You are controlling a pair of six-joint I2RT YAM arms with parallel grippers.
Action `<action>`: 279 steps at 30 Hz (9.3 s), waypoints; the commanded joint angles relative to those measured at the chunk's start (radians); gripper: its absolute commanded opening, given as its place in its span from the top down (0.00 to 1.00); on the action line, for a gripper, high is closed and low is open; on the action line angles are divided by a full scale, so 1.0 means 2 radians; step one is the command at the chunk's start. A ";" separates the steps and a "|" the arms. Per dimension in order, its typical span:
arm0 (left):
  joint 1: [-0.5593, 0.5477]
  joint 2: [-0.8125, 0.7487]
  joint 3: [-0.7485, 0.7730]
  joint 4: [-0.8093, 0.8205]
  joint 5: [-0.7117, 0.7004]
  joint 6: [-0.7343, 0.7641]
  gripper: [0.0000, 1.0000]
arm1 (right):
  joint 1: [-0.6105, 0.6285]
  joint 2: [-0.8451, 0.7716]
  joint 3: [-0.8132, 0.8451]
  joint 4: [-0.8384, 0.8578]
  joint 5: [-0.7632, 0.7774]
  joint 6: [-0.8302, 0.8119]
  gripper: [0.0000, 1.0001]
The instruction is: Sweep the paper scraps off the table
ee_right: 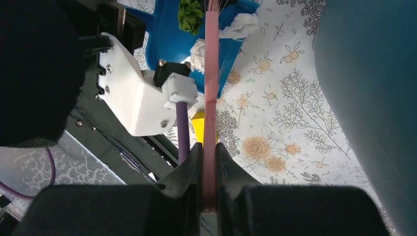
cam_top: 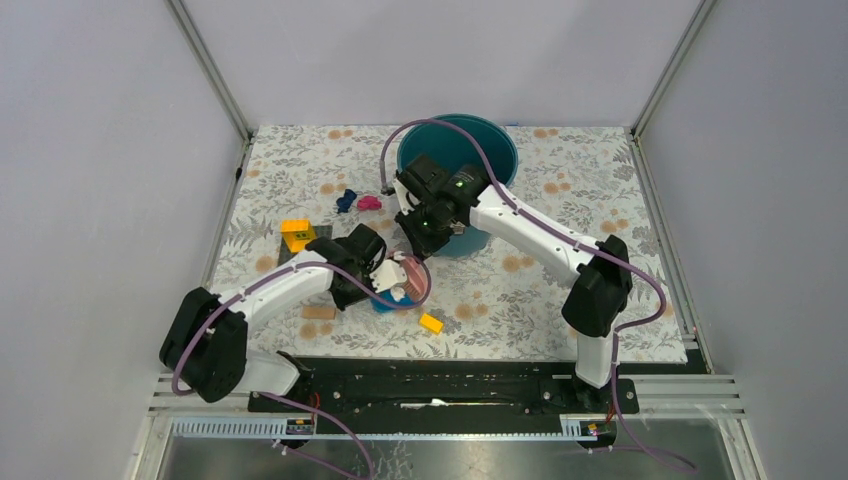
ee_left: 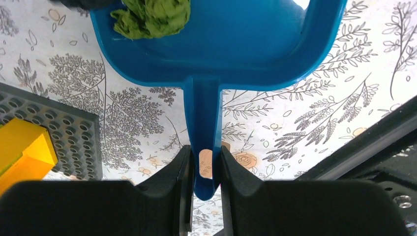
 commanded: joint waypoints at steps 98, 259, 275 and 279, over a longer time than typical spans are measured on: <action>0.070 -0.327 -0.097 -0.194 -0.085 0.090 1.00 | 0.084 0.098 0.211 0.091 0.239 -0.289 1.00; 0.038 0.052 0.321 0.415 -0.004 0.687 1.00 | -0.356 -0.269 -0.168 0.203 0.164 -0.120 1.00; 0.038 0.062 0.338 0.459 -0.091 0.555 1.00 | -0.356 -0.239 -0.085 0.183 0.122 -0.170 1.00; 0.044 0.056 0.375 0.415 -0.151 0.423 1.00 | -0.356 -0.188 -0.004 0.184 0.128 -0.184 1.00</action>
